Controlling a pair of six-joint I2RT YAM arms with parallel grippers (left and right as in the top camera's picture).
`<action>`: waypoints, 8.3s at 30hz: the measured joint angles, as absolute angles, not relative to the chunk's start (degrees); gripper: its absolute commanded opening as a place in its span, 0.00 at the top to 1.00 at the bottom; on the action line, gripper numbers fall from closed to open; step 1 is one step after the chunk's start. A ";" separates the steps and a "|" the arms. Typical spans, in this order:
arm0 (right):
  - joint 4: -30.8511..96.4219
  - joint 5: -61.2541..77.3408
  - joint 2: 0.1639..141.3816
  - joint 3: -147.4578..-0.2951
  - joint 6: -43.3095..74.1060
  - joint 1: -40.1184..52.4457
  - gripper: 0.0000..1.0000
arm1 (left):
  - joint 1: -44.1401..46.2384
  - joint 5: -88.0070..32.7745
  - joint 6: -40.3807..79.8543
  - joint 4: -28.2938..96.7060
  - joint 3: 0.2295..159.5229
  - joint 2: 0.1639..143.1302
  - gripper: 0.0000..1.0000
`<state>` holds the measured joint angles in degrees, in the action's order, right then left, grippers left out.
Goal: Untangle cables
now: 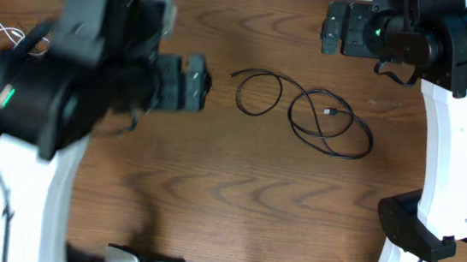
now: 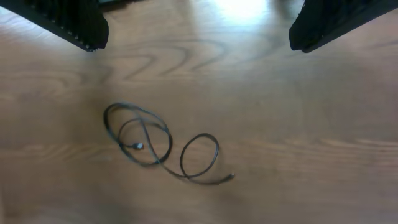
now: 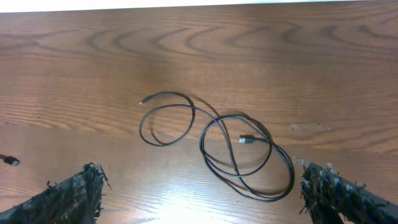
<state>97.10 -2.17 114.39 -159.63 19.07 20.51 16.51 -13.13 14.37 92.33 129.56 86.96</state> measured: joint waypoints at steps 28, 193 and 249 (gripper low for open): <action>76.60 6.26 115.39 -129.29 18.87 21.23 0.01 | 18.55 -0.03 27.27 87.57 85.82 77.14 0.01; 96.88 -18.35 125.99 -122.15 19.75 4.91 0.98 | 18.55 0.36 27.49 87.55 85.73 77.14 0.01; 73.76 24.40 128.49 -128.18 20.34 0.60 0.99 | 18.55 0.36 27.49 87.50 85.73 77.14 0.01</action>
